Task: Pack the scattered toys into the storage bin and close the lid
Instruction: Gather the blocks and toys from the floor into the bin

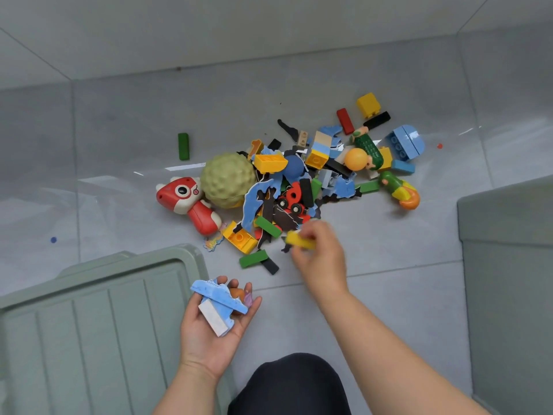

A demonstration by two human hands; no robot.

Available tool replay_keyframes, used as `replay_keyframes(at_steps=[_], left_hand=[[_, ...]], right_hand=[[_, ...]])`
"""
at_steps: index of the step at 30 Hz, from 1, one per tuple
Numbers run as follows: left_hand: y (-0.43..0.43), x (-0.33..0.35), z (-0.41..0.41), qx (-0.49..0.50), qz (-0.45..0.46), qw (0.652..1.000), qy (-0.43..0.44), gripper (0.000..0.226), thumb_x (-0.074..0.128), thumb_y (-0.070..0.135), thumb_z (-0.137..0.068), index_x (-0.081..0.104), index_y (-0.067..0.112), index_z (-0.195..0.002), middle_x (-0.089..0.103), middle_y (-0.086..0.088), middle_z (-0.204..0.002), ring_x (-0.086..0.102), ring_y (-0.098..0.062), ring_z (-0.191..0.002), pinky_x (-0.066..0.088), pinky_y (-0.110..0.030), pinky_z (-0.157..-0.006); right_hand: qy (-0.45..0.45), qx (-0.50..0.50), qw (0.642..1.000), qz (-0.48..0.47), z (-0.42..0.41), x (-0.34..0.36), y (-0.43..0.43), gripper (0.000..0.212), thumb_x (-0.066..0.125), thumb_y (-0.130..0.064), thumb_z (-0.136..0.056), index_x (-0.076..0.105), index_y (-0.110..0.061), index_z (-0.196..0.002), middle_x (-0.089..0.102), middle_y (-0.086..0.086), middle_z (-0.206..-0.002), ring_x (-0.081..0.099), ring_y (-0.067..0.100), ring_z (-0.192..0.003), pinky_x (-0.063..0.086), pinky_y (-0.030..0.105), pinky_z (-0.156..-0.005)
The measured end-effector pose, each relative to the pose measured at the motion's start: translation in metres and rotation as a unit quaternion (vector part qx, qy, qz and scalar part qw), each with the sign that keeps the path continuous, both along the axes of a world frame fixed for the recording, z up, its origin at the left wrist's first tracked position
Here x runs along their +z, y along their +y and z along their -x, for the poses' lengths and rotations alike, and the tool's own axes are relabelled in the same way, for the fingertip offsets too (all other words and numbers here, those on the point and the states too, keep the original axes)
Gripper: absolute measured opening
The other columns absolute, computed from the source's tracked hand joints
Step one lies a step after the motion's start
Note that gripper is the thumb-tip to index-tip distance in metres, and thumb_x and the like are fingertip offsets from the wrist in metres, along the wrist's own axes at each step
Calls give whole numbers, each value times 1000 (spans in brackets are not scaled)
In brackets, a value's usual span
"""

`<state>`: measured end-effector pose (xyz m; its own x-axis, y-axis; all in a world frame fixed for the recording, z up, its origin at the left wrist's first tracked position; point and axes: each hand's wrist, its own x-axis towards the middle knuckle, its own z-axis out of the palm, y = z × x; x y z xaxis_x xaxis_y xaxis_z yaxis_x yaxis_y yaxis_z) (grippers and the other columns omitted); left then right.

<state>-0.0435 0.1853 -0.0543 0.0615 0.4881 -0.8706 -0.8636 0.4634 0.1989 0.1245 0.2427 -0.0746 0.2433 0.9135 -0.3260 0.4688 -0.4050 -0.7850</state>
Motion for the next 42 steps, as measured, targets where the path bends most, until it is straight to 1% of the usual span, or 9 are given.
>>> replay_keyframes(at_steps=[4,8,13,16,19,21,28,35,42], left_hand=[[-2,-5,3,3,-17,1000,6,58,92,30,-20,74,12,-72,70,-12,-84,70,-34,-76,55,-54,-71],[-3,-6,8,23,-23,999,25,51,90,30,-28,74,13,-73,69,-10,-83,67,-33,-81,55,-53,-74],[-9,-2,5,39,23,998,49,28,58,36,-77,71,11,-74,67,-8,-79,57,-32,-90,55,-54,-73],[-14,4,-1,33,32,998,45,43,57,52,-76,70,11,-79,67,-8,-82,59,-33,-89,54,-55,-74],[-15,7,-8,15,18,999,49,68,73,69,-44,71,12,-80,69,-9,-85,62,-33,-90,55,-55,-74],[-14,10,-17,-11,17,998,64,71,63,73,-49,67,13,-86,67,-8,-87,62,-31,-90,57,-51,-72],[-10,53,-82,-141,-103,982,66,69,90,56,-30,69,21,-86,68,0,-85,68,-13,-77,57,-29,-70],[-12,144,-164,-241,-223,937,117,71,88,60,-28,69,25,-86,68,0,-80,67,-13,-74,54,-30,-70],[-38,229,-297,-383,-451,796,127,71,68,59,-70,52,-3,-101,57,-2,-72,56,-7,-65,48,-18,-57]], right_hand=[[-56,268,962,-2,37,-9,-18,20,58,0,-75,58,-7,-94,61,8,-101,52,29,-92,46,39,-72],[-149,361,921,12,43,-19,-17,35,53,-1,-84,55,-11,-117,54,8,-127,49,36,-108,46,41,-78],[-212,420,878,84,36,-11,-29,46,40,-5,-93,35,-16,-137,30,6,-145,37,33,-122,46,40,-78],[-196,339,915,93,22,-14,-39,37,43,-5,-91,46,-16,-127,42,6,-131,49,29,-103,41,35,-70],[-69,136,981,118,9,-6,-48,13,58,-12,-86,57,-17,-98,54,-3,-105,52,17,-84,40,19,-65],[33,58,992,110,7,12,-54,14,65,-13,-81,57,-22,-88,54,-9,-93,52,13,-77,42,17,-64],[141,-24,990,19,14,90,-90,40,60,-14,-86,47,-49,-100,52,-22,-107,47,-7,-105,37,1,-81],[257,-108,955,-105,-53,178,-102,35,50,-22,-88,49,-45,-114,47,-19,-123,48,-5,-116,43,8,-90],[194,-341,873,-290,-157,254,-136,35,36,-43,-90,61,-29,-111,60,-5,-118,55,12,-116,44,29,-98]])
